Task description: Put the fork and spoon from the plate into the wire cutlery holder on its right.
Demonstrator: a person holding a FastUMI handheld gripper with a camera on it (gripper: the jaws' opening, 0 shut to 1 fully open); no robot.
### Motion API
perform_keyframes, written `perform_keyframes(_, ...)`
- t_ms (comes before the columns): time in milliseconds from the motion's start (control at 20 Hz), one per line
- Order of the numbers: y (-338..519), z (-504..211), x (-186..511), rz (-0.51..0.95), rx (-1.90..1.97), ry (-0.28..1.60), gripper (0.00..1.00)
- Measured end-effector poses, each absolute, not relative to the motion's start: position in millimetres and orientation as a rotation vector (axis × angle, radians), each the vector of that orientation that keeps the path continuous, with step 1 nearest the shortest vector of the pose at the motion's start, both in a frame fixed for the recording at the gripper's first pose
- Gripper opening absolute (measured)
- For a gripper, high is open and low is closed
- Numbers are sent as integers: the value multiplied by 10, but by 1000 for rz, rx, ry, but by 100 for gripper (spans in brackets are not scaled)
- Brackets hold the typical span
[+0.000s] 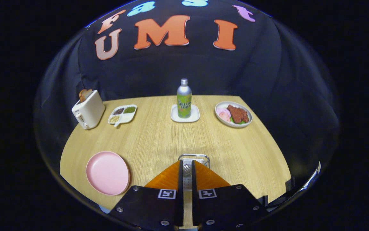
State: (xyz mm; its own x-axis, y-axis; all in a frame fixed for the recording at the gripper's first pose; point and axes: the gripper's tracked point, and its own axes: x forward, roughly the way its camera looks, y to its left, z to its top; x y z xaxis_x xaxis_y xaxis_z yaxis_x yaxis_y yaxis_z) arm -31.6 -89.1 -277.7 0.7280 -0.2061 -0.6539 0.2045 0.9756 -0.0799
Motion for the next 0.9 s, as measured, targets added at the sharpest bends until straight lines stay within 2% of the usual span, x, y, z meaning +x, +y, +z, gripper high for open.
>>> perform_keyframes(200,-833,-2146,-94,-228,-45,536,21)
perform_keyframes(400,-731,-1476,79,-221,-46,385,21)
perform_keyframes(500,-691,-1168,136,-224,-40,312,25)
perform_keyframes(600,-665,-880,162,-222,-46,248,34)
perform_keyframes(850,-573,-397,185,-210,-55,124,65)
perform_keyframes(900,-555,-318,173,-208,-59,105,68)
